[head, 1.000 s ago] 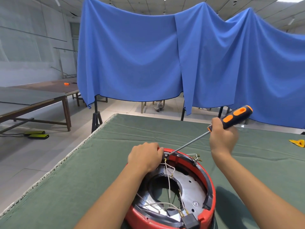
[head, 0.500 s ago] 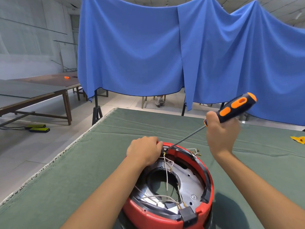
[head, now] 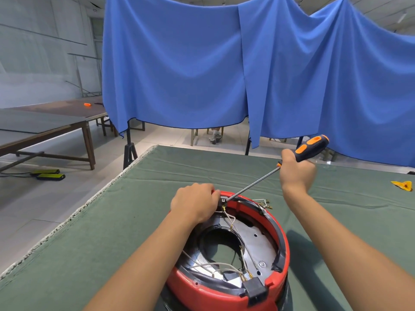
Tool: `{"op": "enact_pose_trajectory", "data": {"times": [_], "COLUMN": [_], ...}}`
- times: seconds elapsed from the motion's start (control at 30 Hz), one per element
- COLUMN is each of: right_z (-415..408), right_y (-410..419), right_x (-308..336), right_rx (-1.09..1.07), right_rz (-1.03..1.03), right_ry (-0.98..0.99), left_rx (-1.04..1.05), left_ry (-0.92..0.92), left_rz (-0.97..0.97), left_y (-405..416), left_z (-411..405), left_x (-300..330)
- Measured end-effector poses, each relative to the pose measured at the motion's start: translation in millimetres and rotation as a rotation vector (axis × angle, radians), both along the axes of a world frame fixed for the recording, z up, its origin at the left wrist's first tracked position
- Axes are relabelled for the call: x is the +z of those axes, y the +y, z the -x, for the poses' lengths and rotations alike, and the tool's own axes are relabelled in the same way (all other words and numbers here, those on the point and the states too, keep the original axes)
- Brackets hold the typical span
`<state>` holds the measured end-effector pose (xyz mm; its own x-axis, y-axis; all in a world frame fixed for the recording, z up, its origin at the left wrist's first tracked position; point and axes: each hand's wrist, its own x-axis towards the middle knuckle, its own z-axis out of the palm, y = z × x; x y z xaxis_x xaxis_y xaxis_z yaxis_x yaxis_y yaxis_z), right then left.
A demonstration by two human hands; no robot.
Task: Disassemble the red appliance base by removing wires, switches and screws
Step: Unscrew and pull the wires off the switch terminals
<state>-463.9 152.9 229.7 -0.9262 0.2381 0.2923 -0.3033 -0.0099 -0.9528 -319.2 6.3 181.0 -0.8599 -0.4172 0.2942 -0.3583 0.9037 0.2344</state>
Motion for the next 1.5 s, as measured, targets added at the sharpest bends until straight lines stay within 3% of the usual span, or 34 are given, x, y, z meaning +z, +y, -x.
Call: {"op": "enact_pose_trajectory", "data": {"times": [0.13,0.53,0.73,1.03,1.27,1.5], "right_z": [-5,-27,-29,-33,-39,-43], "right_y": [6,18,15,20,30,41], "right_x": [-8,-6,-1,-3,-37,-51], "right_rx": [-0.022,0.074,0.082,0.108,0.076,0.067], "right_rz": [0.078,0.166,0.095,0.083,0.361,0.514], "right_ry": [-0.046,0.134,0.182,0.141,-0.079,-0.141], "left_rx": [0.007,0.030,-0.051,-0.330,-0.318,-0.346], "left_ry": [-0.006,-0.034,0.323,0.159,0.017,0.000], "left_rz": [0.000,-0.020,-0.135,0.140,0.289,0.332], "left_y": [1,2,3,6,15,21], "left_z": [0,-1,-9,-20,-28,-26], "left_x": [0,2,11,19,11,3]}}
